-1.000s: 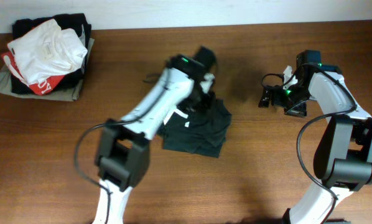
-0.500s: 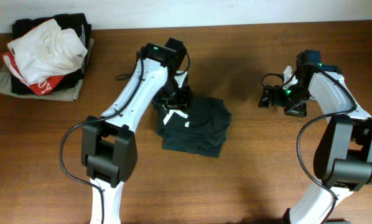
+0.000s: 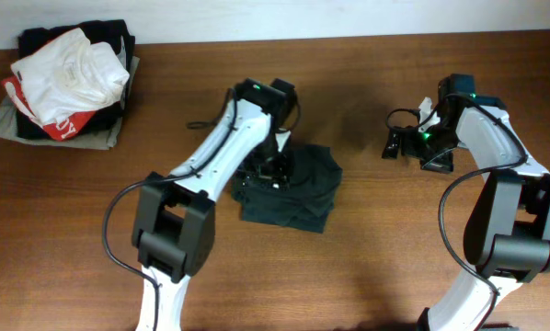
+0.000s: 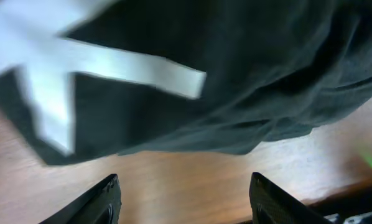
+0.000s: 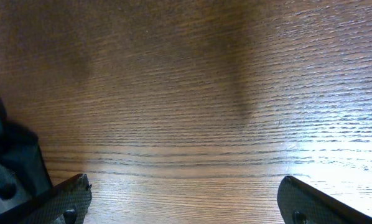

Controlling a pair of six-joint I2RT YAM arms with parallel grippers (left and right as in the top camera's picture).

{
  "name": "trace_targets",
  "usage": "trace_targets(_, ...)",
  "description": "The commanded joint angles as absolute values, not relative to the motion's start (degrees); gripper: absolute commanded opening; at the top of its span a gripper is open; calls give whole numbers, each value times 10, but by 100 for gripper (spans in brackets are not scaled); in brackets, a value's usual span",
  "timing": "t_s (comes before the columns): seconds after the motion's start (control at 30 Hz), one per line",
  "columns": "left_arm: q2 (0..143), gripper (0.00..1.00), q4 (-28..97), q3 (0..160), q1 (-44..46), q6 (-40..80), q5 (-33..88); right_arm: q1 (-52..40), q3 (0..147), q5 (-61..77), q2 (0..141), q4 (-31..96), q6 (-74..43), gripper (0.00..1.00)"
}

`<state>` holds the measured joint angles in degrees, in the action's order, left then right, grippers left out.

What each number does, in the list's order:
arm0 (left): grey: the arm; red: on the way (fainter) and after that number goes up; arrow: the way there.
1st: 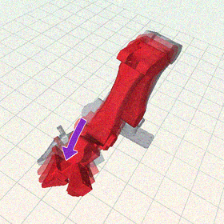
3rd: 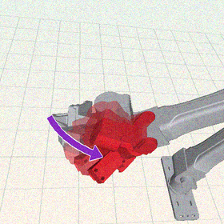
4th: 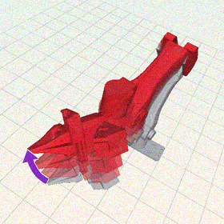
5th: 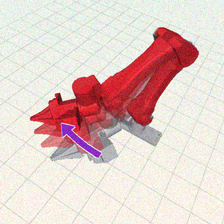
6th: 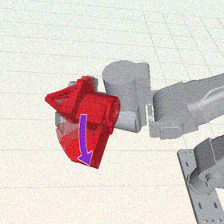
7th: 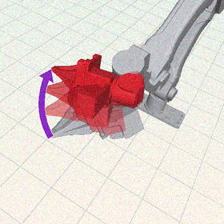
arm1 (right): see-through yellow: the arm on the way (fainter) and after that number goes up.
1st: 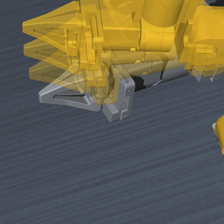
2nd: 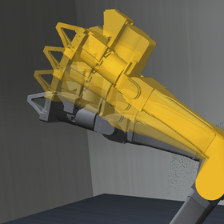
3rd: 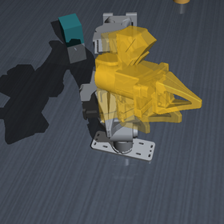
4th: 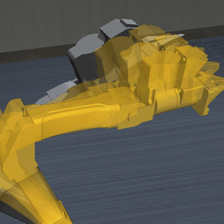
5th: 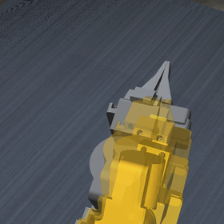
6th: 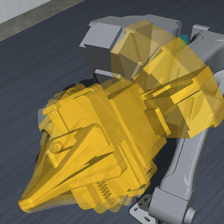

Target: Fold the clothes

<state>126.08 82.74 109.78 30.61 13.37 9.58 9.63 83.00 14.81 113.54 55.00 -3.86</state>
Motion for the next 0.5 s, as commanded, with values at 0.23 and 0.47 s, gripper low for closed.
trace_targets(0.23,1269,66,716,1015,295,204,94,98,826,143,1138,550,-36,99)
trace_targets(0.47,1269,66,691,1015,279,204,78,98,826,143,1138,550,-36,99)
